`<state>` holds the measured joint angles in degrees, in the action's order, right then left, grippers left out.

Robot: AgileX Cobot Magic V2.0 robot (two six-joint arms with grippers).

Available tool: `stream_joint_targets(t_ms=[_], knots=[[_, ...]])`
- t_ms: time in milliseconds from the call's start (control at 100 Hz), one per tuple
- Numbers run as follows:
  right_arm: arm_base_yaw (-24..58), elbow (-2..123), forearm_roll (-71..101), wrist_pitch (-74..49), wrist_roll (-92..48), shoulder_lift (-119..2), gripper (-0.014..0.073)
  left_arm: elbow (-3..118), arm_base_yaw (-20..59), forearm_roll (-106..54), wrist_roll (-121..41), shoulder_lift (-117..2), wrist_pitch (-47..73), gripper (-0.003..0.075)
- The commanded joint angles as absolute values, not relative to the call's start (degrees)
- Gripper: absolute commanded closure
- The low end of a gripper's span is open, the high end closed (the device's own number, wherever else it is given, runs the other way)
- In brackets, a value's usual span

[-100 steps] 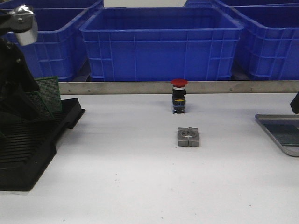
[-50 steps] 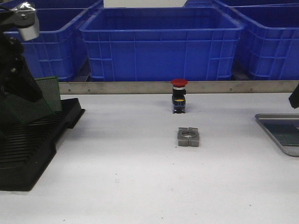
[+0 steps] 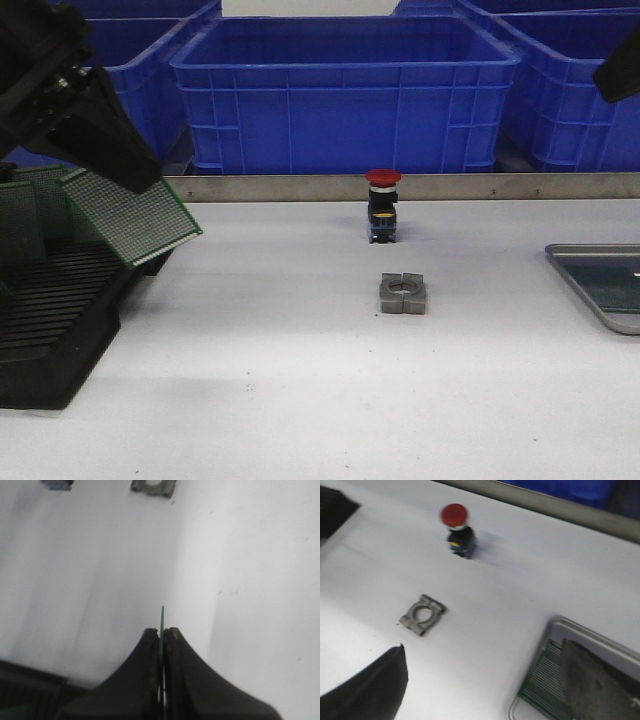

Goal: Place circuit board on tray
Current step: 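Grasp a second green board in the rack with the left gripper and lift, then grasp the held board's edge with the right gripper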

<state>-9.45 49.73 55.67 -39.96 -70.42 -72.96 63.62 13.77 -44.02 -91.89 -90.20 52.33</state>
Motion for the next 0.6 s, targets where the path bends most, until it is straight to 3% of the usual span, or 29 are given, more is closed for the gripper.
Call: stream_joint_targets(t_ms=[0, 280, 590], knots=[[-6.17, 51.16, 60.55, -43.33, -79.55, -69.27, -0.0039, 65.42, 15.3, -50.16, -91.23, -87.78, 55.13, 0.0741], [3.39, 51.16, 66.28, -56.24, -93.93, -69.83, -0.0039, 65.42, 16.6, -62.95, -98.07, -87.78, 67.15, 0.0741], [11.43, 51.16, 66.99, -58.07, -95.15, -72.87, -0.0039, 65.42, 17.21, -71.38, -101.34, -87.78, 73.35, 0.0741]])
